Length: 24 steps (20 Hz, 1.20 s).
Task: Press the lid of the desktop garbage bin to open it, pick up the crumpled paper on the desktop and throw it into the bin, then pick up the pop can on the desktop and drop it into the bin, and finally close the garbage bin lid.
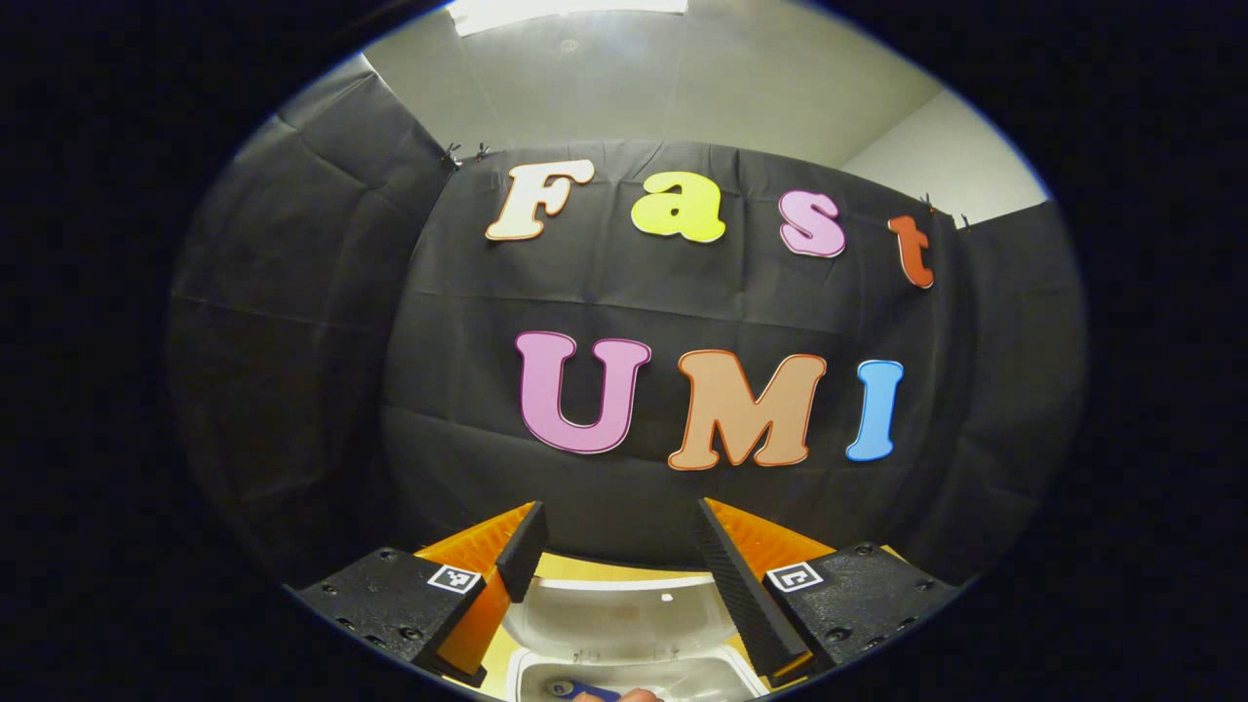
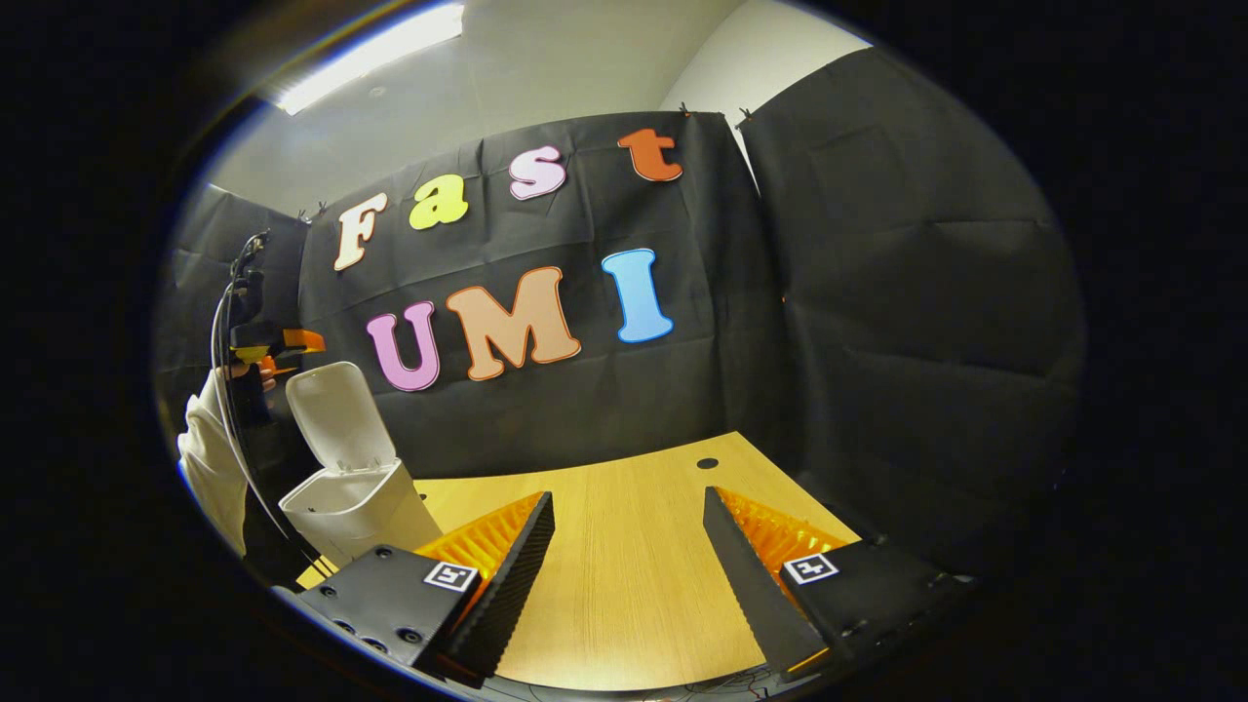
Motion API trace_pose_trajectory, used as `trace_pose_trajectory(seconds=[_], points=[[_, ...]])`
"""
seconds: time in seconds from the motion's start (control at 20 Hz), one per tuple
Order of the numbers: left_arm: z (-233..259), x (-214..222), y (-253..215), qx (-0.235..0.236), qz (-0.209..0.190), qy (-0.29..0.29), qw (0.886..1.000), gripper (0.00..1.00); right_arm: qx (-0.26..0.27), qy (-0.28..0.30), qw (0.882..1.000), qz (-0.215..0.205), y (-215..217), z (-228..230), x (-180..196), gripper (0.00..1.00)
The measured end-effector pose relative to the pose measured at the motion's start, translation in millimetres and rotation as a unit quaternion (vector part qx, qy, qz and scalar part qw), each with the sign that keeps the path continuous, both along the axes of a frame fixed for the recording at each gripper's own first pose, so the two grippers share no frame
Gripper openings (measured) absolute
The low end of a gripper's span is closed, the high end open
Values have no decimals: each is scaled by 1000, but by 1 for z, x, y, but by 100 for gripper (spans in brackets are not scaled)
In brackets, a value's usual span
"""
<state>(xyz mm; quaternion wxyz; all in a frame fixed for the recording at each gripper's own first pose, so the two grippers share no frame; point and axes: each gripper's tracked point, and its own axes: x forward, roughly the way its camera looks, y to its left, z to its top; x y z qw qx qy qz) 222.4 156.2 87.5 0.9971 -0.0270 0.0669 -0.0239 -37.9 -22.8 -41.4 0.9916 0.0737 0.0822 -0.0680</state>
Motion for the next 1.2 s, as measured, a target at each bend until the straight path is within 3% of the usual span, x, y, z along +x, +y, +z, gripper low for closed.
trace_pose_trajectory(seconds=[0.35, 0.45, 0.5, 0.75, 1.05, 1.2], points=[[-12, -11, 3, 10, 2, -4, 1000, 91, 5, 8, 1000, 10, 8, -3, 5, 97], [-13, -25, 2, 14, 2, -8, 1000, 91, 5, 13, 1000, 14, 10, -7, 6, 97], [-12, -32, 1, 14, 3, -14, 1000, 91, 4, 14, 1000, 16, 11, -8, 6, 92], [-23, -77, -4, 53, 6, -51, 997, 90, 4, 18, 999, 28, 21, -10, 12, 97], [-58, -127, -6, 66, 29, -90, 993, 92, 5, 19, 999, 32, 25, -11, 16, 97], [-92, -141, -10, 75, 42, -73, 994, 91, 11, 22, 999, 39, 30, -12, 18, 97]])
